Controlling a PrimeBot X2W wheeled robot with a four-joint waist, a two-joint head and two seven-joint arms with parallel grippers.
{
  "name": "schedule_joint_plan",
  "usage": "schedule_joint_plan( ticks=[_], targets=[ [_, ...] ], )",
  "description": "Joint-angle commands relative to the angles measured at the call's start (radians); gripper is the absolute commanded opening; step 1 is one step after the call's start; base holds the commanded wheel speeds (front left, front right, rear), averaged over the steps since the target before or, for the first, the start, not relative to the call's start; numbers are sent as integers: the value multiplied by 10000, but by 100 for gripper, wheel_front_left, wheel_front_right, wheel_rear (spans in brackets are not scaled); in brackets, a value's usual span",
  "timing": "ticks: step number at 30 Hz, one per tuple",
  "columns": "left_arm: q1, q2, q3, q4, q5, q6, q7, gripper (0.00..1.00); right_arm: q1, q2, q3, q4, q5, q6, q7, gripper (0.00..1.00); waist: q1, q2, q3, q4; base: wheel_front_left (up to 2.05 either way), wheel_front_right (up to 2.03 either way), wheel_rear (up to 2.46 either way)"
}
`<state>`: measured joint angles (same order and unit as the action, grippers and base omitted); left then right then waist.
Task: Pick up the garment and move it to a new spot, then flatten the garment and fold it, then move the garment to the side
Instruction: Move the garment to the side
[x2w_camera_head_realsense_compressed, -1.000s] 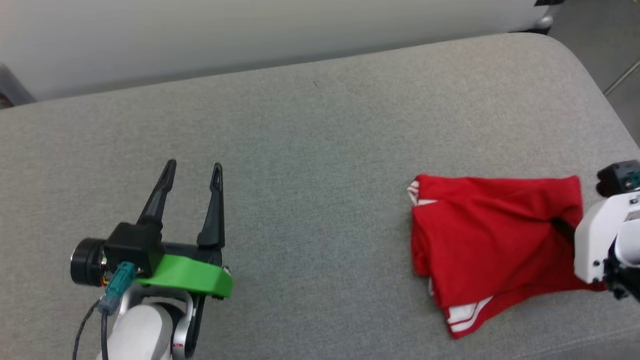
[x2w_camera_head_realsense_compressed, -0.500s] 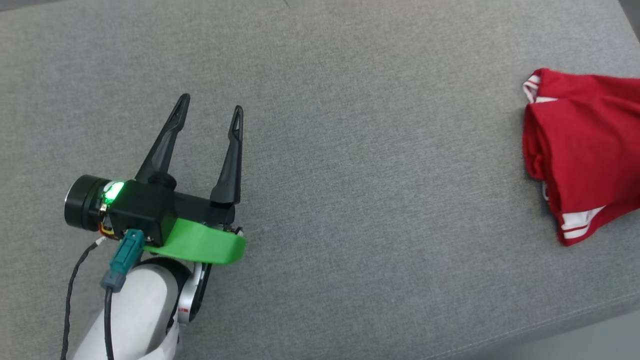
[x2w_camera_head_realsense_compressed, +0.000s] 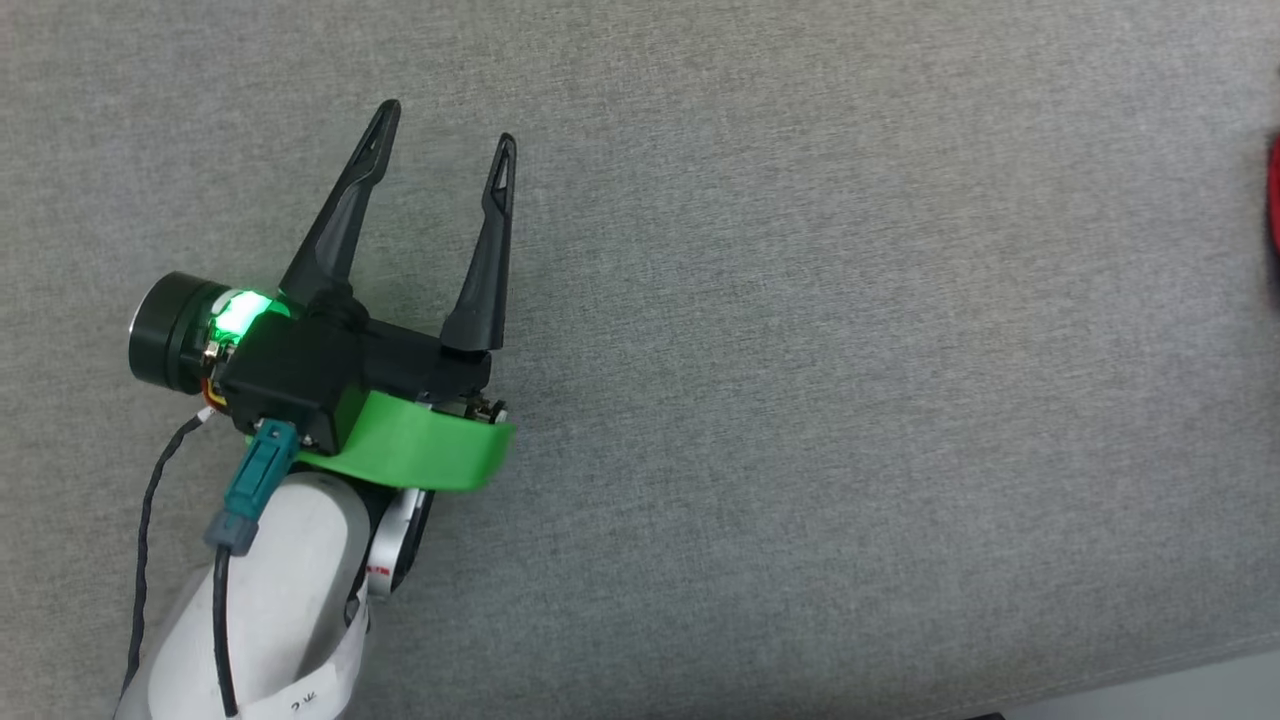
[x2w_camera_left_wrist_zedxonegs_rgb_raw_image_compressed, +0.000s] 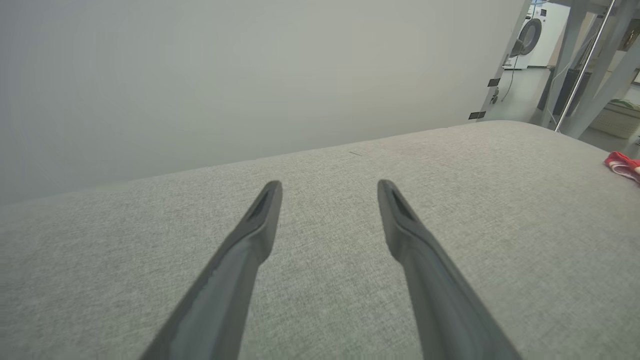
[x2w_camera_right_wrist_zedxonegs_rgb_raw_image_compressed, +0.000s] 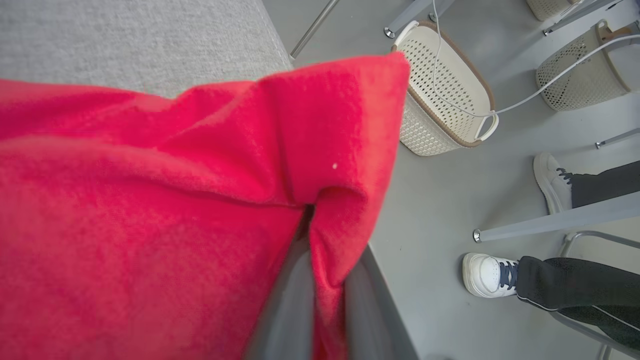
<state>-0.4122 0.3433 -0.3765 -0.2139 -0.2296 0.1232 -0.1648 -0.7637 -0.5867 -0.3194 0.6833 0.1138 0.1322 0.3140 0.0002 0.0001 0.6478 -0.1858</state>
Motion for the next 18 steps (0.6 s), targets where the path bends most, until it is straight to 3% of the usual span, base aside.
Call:
schedule_joint_plan(
  ticks=[1, 3, 4, 6, 7, 13, 18],
  targets=[
    [-221, -48, 23, 57, 39, -50, -104, 100, -200, 97, -222, 85, -288, -15, -114, 0, -2, -1, 340, 359, 0, 0, 0],
    [-247, -75, 15, 144, 20, -46, -176, 100, -262, 192, -547, 124, -713, -15, -252, 0, -2, -1, 348, 415, 0, 0, 0],
    [-254, -85, 12, 183, 9, -47, -206, 100, -280, 234, -666, 121, -904, -15, -325, 8, -2, -1, 340, 435, 0, 0, 0],
    [-262, -118, 7, 283, -21, -37, -280, 100, -319, 369, -984, 120, -1316, -15, -475, 64, -2, -1, 280, 478, 0, 0, 0],
    [-260, -133, 1, 321, -33, -34, -309, 100, -329, 424, -1103, 104, -1482, -15, -550, 100, -2, -1, 234, 491, 0, 0, 0],
    [-153, -196, -17, 606, -154, -28, -471, 100, -195, 794, -1796, -212, -2600, -15, -1037, 100, -2, -1, -280, 536, 0, 0, 0],
    [164, -282, -18, 920, -325, 16, -611, 100, 198, 1154, -2319, -758, -3475, -15, -2079, 100, -2, -1, -1093, 630, 0, 0, 0]
  ],
)
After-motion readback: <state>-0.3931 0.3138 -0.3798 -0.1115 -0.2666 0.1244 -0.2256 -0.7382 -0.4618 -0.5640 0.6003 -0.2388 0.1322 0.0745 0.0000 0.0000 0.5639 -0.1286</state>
